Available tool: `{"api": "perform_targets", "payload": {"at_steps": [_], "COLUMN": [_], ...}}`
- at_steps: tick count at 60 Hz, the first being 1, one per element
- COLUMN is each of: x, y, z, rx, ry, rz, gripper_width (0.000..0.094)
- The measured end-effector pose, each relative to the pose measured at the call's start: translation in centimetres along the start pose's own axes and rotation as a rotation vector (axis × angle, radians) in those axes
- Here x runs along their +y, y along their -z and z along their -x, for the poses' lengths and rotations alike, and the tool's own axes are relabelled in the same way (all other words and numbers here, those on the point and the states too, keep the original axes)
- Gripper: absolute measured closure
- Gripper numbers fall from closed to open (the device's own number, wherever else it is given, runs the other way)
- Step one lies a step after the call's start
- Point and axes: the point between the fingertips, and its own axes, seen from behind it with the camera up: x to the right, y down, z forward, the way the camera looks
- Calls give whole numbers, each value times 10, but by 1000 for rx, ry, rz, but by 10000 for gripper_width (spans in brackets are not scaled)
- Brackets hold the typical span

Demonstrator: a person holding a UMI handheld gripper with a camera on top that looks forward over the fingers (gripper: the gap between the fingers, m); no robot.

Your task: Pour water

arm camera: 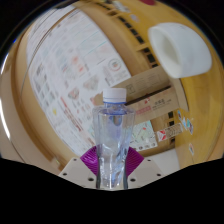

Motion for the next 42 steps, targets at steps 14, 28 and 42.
{"api": "perform_targets", "payload": {"at_steps": [14,28,42], "x": [-62,-46,-44], "y": [22,6,-16], "z": [-21,1,63], "rx": [-29,14,156], "ry": [-251,-148,651], "rz": [-132,-40,53], "gripper_width": [640,641,641]}}
